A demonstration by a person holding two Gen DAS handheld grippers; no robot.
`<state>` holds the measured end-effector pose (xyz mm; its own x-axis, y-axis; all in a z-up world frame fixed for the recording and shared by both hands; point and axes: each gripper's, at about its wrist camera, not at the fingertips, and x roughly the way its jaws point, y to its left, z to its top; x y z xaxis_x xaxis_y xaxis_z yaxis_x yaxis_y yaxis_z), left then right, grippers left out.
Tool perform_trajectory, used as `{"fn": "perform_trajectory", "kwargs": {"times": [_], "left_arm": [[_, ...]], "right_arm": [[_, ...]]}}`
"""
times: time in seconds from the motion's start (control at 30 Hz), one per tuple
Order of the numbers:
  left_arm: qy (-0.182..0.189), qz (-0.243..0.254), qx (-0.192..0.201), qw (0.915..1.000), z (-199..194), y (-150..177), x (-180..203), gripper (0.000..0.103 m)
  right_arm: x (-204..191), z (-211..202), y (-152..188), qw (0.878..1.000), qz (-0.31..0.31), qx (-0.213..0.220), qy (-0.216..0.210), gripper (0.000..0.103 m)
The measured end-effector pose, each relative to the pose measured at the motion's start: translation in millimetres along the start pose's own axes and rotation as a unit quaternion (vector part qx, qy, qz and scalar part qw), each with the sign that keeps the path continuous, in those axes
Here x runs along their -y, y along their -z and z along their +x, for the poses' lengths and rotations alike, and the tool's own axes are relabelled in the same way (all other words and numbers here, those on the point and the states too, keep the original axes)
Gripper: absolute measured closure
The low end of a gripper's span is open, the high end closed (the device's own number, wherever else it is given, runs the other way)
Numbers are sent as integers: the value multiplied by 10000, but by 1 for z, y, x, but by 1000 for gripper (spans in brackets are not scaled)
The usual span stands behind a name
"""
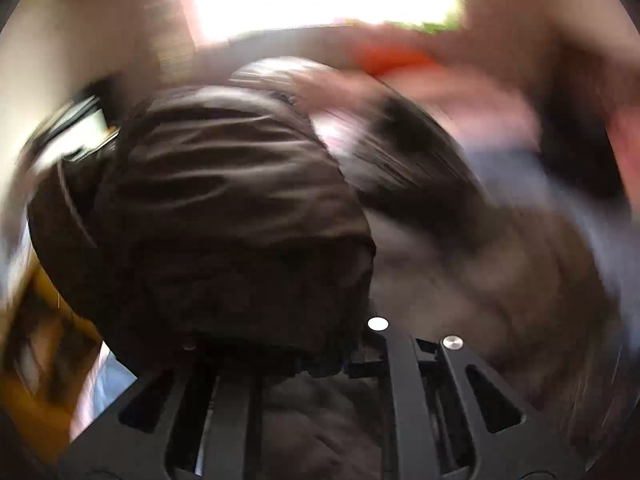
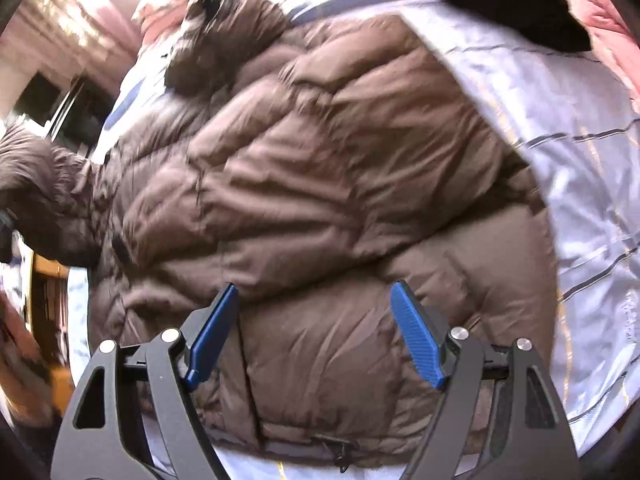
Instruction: Fold large clothes
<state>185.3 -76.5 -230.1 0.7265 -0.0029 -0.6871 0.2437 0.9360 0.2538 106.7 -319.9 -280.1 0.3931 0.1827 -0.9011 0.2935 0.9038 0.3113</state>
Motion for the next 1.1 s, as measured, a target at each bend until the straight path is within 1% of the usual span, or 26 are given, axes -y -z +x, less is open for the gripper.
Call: {"fn": "perform_trajectory", "kwargs": {"times": [0.03, 0.07, 0.1, 0.13, 0.2, 0.23, 0.27, 0.3, 0.33, 0.37, 0.53, 0.57, 0.63, 0.7, 0.73, 0.77, 0.8, 0.83, 0.87, 0.9, 0.93, 0.97, 1.0, 1.03, 1.07, 1.1], "left_arm": [[201, 612, -364, 9973, 12, 11, 39, 87], [315, 1063, -676, 9915, 23, 23, 68, 86], [306, 1358, -839, 9867, 31, 30, 86, 85], [191, 1633, -887, 9824, 35, 36, 100, 84], [-157, 2106, -784, 9743, 34, 43, 120, 75], [-195, 2150, -765, 9734, 32, 44, 122, 64], [-118, 2075, -754, 9753, 32, 42, 119, 51], [81, 1867, -727, 9797, 27, 40, 111, 45], [182, 1685, -712, 9830, 25, 35, 105, 27], [293, 1461, -677, 9865, 22, 30, 96, 18], [1037, 971, -617, 9879, 0, 30, 71, 18], [1100, 817, -629, 9886, -3, 28, 63, 18], [1295, 207, -781, 9883, 2, 27, 36, 18], [1506, -635, -1058, 9809, 17, 29, -11, 18], [1570, -1019, -1177, 9753, 20, 30, -25, 17], [1649, -1453, -1303, 9668, 30, 38, -41, 17], [1749, -1931, -1415, 9550, 39, 45, -58, 17], [1784, -2266, -1492, 9458, 45, 50, -72, 17], [1751, -2510, -1557, 9392, 53, 57, -82, 17], [1620, -2734, -1661, 9335, 64, 62, -93, 17], [1537, -2822, -1729, 9310, 67, 67, -100, 17], [1442, -2904, -1811, 9285, 73, 72, -105, 17], [1332, -2993, -1914, 9252, 82, 77, -110, 17], [1253, -3054, -2005, 9224, 88, 82, -113, 17], [1194, -3109, -2102, 9192, 95, 88, -115, 17], [1159, -3147, -2170, 9168, 96, 90, -118, 17]], "right_arm": [[5, -5, -3, 9999, 90, 99, 35, 24], [10, -9, -5, 9997, 179, 175, 55, 20], [13, -12, -7, 9995, 244, 216, 60, 17], [18, -14, -8, 9991, 314, 263, 59, 14], [24, -17, -9, 9987, 380, 340, 61, 13], [26, -16, -9, 9988, 351, 347, 50, 13], [26, -15, -9, 9988, 327, 352, 49, 13], [27, -14, -8, 9989, 315, 337, 10, 13], [26, -13, -7, 9990, 322, 319, -60, 13], [24, -11, -7, 9987, 357, 288, -211, 13], [13, -8, -11, 9871, 730, 24, -1424, 11], [10, -10, -12, 9856, 739, 26, -1520, 7], [4, -13, -12, 9837, 786, 146, -1608, 4], [-3, -10, -13, 9842, 758, 140, -1592, 4], [-5, -5, -13, 9830, 770, 75, -1665, 4], [-6, 3, -15, 9811, 823, -42, -1749, 4], [-7, 13, -18, 9808, 873, -219, -1730, 4], [-9, 27, -19, 9829, 913, -459, -1532, 4], [-10, 37, -19, 9840, 951, -550, -1401, 5], [-11, 46, -19, 9835, 968, -593, -1408, 9], [-14, 52, -19, 9815, 1012, -603, -1510, 32], [-17, 56, -20, 9792, 1041, -601, -1637, 61], [-24, 58, -25, 9786, 981, -642, -1690, 70], [-31, 57, -29, 9804, 892, -629, -1639, 82], [-44, 53, -39, 9835, 733, -507, -1577, 86], [-55, 48, -49, 9857, 579, -385, -1534, 86]]}}
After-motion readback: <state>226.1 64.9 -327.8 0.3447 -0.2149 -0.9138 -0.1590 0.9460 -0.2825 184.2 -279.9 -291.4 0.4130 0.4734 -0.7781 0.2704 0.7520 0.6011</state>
